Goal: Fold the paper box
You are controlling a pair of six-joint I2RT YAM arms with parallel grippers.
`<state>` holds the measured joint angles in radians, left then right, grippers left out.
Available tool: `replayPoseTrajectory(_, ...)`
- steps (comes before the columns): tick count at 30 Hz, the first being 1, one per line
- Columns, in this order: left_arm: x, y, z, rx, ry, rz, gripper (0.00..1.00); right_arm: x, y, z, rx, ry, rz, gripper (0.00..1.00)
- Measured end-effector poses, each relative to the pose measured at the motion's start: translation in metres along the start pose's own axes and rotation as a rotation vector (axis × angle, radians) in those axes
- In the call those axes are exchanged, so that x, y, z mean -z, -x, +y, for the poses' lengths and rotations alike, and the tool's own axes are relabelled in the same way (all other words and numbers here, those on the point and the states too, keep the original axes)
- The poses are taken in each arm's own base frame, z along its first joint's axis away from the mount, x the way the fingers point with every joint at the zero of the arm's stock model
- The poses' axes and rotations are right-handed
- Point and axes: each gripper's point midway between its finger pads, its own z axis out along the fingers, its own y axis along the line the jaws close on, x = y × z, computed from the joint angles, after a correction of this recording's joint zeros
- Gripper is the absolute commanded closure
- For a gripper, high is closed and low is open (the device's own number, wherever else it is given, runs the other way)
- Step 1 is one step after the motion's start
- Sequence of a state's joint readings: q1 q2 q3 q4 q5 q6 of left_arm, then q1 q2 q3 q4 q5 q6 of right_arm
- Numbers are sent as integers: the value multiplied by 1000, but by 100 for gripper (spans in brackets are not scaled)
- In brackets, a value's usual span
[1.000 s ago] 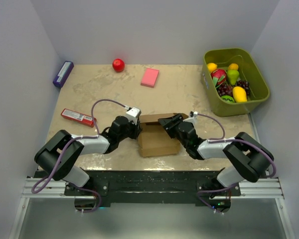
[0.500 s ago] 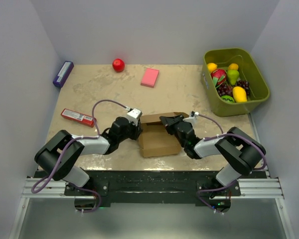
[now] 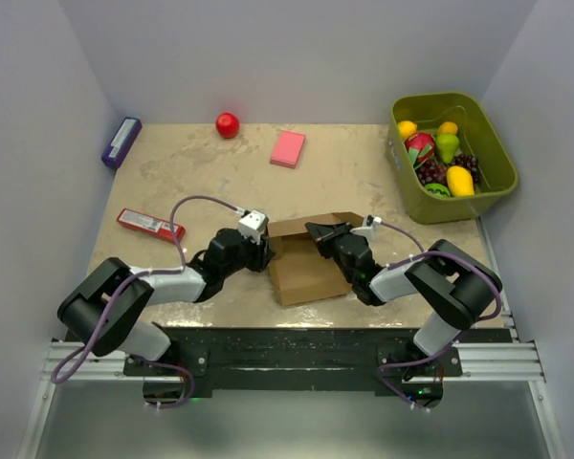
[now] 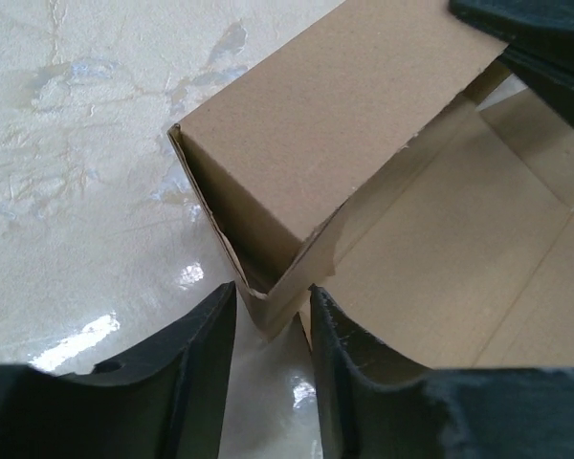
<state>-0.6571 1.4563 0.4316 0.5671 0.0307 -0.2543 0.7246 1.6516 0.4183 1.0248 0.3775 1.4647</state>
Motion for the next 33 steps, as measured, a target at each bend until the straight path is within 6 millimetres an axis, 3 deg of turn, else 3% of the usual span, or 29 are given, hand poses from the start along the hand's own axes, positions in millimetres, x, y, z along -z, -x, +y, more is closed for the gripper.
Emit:
replayPoseTrajectory(3,4,7,-4,15,-14,-24,44,0,0,0,-1,0,0,100)
replayPoseTrajectory(9,12,9,-5,40,-20,-57,43,0,0,0,-1,0,0,100)
replayPoseTrajectory(17,16,-3,-2,56,-10,-43,51,0,0,1,-1,1,0,100)
replayPoseTrajectory(23,7,2,-5,70,-21,-62,68,0,0,1,2,2,-1,100)
replayPoseTrajectory(33,-8,7,-14,134,-11,-57,69,1,7,3,10,-2,-27,100)
